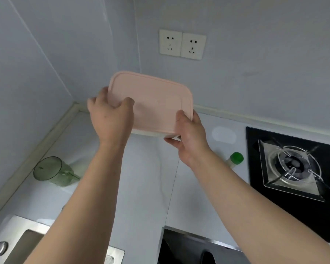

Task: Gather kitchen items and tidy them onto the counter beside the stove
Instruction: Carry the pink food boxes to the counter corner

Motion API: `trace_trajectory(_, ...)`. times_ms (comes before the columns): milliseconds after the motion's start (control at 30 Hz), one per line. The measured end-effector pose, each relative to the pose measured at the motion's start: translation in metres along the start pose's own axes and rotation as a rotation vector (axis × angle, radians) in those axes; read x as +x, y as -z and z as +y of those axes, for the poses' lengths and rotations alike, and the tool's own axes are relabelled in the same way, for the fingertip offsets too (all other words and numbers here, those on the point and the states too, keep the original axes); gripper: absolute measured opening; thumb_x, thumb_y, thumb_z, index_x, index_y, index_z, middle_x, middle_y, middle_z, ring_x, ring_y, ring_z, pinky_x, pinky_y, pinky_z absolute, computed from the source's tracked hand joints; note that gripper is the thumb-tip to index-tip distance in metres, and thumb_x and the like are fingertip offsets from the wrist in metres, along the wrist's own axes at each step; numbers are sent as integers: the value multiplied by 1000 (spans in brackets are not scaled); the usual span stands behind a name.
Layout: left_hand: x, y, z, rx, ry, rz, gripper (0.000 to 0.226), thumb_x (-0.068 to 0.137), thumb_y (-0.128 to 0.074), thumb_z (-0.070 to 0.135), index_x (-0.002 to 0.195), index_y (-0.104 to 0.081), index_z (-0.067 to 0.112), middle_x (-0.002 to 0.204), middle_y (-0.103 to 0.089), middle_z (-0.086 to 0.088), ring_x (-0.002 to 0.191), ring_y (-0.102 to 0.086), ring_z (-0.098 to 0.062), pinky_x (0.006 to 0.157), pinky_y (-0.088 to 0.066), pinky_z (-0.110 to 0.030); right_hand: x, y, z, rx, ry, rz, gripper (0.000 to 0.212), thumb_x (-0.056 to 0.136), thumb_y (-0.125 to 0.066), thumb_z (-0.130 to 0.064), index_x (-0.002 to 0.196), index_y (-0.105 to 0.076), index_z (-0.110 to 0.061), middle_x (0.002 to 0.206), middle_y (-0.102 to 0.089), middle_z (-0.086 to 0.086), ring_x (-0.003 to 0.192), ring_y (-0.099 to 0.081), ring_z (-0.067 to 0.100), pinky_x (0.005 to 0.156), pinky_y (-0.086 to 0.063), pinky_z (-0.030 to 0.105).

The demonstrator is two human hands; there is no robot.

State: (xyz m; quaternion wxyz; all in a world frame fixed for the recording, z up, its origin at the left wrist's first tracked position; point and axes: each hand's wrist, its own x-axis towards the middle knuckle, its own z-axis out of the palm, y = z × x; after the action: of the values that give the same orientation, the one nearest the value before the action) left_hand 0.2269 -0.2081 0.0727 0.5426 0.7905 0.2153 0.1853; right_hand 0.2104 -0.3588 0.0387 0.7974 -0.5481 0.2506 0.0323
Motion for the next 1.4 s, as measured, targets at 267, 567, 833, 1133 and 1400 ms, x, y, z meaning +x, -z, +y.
trace_trajectory(267, -90, -47, 67, -129, -115, -159, 50, 80, -65, 29, 129, -57, 24, 115, -43, 7, 81, -50, 0, 78, -40, -13, -65, 99, -53, 45, 148, 149, 38, 98, -52, -26, 134, -48, -37, 115, -60, -14, 105, -58, 12, 90, -56, 49)
trace_trajectory(567, -283, -132, 148, -204, -302, -492, 29, 65, -61, 37, 93, -67, 34, 110, -66, -5, 84, -67, -17, 79, -57, -33, -194, 294, -92, 220, 382, 424, 43, 96, -50, -20, 135, -44, -36, 113, -63, -10, 106, -61, 20, 91, -56, 48)
trace_trajectory(833, -523, -178, 189, -306, -361, -786, 14, 73, -63, 19, 86, -70, 19, 70, -64, 10, 58, -56, -8, 49, -41, -19, -331, 497, -94, 290, 444, 649, 48, 97, -49, -20, 140, -38, -37, 114, -60, -13, 105, -58, 16, 88, -56, 44)
trace_trajectory(1133, -715, -238, 202, -210, -346, -1080, 28, 76, -64, 19, 104, -70, 22, 90, -70, 8, 84, -66, -14, 68, -51, -28, -418, 675, -80, 363, 374, 873, 38, 98, -50, -26, 134, -38, -26, 117, -60, -6, 105, -62, 23, 82, -57, 43)
trace_trajectory(1400, -804, -337, 219, -124, -259, -1206, 36, 73, -61, 21, 108, -72, 25, 92, -72, 4, 89, -68, -24, 80, -59, -45, -404, 804, -101, 365, 321, 948, 32, 100, -47, -26, 131, -37, -27, 105, -58, -10, 89, -61, 17, 91, -55, 53)
